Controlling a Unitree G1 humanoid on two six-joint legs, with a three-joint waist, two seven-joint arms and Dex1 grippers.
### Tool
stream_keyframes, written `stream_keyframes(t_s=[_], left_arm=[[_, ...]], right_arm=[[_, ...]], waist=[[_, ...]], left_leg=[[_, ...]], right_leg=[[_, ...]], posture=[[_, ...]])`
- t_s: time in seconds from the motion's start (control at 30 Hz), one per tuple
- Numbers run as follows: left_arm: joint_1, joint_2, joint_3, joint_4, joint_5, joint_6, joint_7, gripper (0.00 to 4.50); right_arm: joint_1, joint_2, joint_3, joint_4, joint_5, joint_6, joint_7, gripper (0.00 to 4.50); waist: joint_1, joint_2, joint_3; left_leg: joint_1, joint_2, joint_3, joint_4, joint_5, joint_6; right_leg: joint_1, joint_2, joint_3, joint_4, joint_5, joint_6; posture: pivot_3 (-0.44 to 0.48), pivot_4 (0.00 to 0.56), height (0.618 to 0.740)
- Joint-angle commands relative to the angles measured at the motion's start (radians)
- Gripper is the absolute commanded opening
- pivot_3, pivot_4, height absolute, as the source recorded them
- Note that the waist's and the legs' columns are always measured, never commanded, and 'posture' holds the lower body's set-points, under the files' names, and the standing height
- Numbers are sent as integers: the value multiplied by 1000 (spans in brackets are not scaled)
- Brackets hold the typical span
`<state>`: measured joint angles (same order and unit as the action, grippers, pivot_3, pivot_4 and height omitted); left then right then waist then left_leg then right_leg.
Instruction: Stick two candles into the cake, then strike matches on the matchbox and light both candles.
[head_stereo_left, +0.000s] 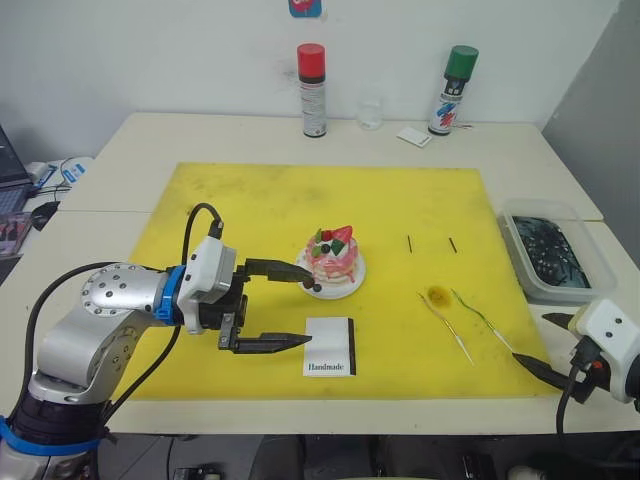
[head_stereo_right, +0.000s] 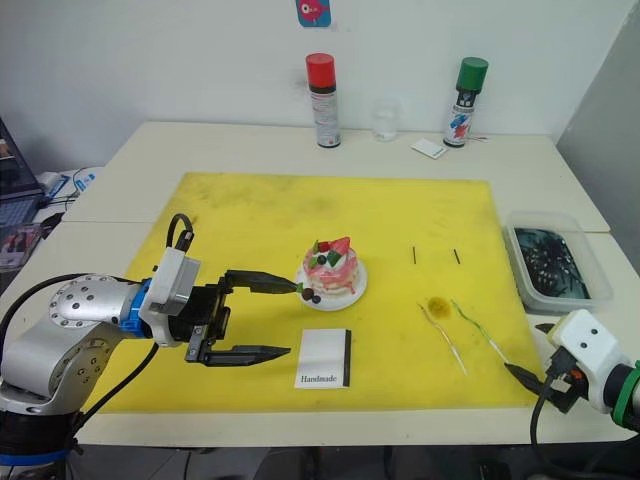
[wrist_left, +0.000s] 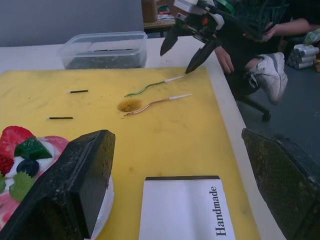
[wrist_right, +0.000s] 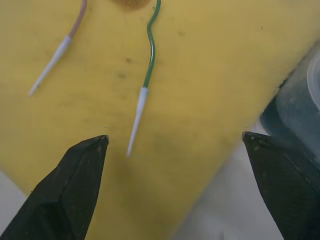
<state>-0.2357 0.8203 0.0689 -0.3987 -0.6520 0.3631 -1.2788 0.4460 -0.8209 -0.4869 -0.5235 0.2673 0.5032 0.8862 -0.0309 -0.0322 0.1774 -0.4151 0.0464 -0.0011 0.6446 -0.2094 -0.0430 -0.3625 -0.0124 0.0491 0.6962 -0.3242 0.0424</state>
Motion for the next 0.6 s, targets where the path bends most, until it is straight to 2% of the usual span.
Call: stream_keyframes(t_s=[0.03, 0.27, 0.3, 0.37, 0.6], left_arm=[[13, 2, 8, -1, 28, -44, -4, 4500], [32, -2, 13, -6, 35, -62, 7, 4500], [33, -1, 14, -6, 35, -63, 7, 4500], [39, 1, 18, -8, 35, -64, 8, 4500], [58, 7, 30, -15, 32, -64, 14, 4500]], right_arm=[[-9, 18, 25, 25, -23, -49, -27, 4469], [-54, 68, 93, 102, -61, -108, -88, 4469], [-57, 70, 99, 94, -61, -104, -93, 4305], [-58, 75, 114, 58, -60, -81, -105, 3907], [-66, 70, 141, -54, -20, 45, -129, 1385]], waist=[[0, 1, 0], [0, 0, 0], [0, 0, 0], [-1, 0, 0], [-2, 0, 0]], left_leg=[[0, 0, 0, 0, 0, 0], [0, 0, 0, 0, 0, 0], [0, 0, 0, 0, 0, 0], [1, 1, 0, 0, 0, 0], [5, 2, 3, 0, 0, 0]], right_leg=[[0, 0, 0, 0, 0, 0], [0, 0, 1, 0, 0, 0], [0, 0, 1, 0, 0, 0], [0, 0, 1, 0, 0, 0], [0, 3, 11, 0, 2, -1]], posture=[[0, 150, 740], [0, 150, 740], [0, 150, 740], [0, 150, 740], [0, 150, 740]])
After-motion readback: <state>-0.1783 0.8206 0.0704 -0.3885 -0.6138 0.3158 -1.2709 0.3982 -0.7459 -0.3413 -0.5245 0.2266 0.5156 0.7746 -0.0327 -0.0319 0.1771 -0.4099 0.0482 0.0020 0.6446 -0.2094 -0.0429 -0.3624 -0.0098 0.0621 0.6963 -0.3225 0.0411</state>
